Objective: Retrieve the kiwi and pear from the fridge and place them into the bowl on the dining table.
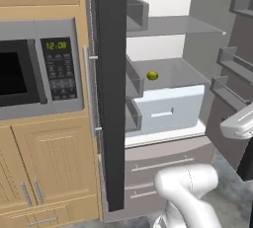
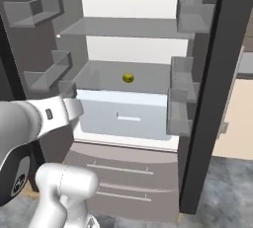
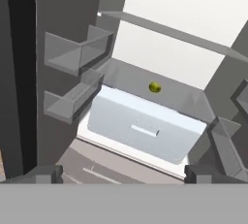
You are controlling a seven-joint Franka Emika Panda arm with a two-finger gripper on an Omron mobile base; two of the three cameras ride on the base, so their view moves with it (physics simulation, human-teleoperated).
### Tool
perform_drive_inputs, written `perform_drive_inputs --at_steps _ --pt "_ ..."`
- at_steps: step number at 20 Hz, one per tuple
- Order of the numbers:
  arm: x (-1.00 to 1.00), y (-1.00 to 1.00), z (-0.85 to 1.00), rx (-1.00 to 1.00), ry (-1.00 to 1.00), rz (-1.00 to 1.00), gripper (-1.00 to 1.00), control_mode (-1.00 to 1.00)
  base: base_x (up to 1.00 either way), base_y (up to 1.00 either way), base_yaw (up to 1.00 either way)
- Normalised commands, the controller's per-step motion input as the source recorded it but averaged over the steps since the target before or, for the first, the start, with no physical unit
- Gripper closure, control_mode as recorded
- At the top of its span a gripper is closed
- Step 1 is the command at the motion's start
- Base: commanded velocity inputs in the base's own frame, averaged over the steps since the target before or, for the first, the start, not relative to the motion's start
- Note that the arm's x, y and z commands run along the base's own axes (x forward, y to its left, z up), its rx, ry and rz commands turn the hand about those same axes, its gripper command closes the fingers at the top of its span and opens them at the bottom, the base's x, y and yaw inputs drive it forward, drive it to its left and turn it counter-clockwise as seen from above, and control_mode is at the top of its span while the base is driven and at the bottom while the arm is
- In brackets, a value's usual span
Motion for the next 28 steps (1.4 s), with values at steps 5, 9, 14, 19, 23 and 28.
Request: perform_drive_inputs --at_steps 5,9,14,19,23,28 --pt "0.00 0.00 0.00 0.00 0.00 0.00 -1.00 1.00 0.68 -0.35 0.07" --pt "0.00 0.00 0.00 0.00 0.00 0.00 -1.00 1.00 0.60 -0.53 0.04" --pt "0.00 0.00 0.00 0.00 0.00 0.00 -1.00 1.00 0.29 -0.38 0.02" --pt "0.00 0.00 0.00 0.00 0.00 0.00 -1.00 1.00 0.27 0.03 0.00" --pt "0.00 0.00 0.00 0.00 0.00 0.00 -1.00 1.00 0.13 0.03 0.00" --pt "0.04 0.04 -0.01 0.00 0.00 -0.01 -1.00 -1.00 0.03 0.08 -0.02"
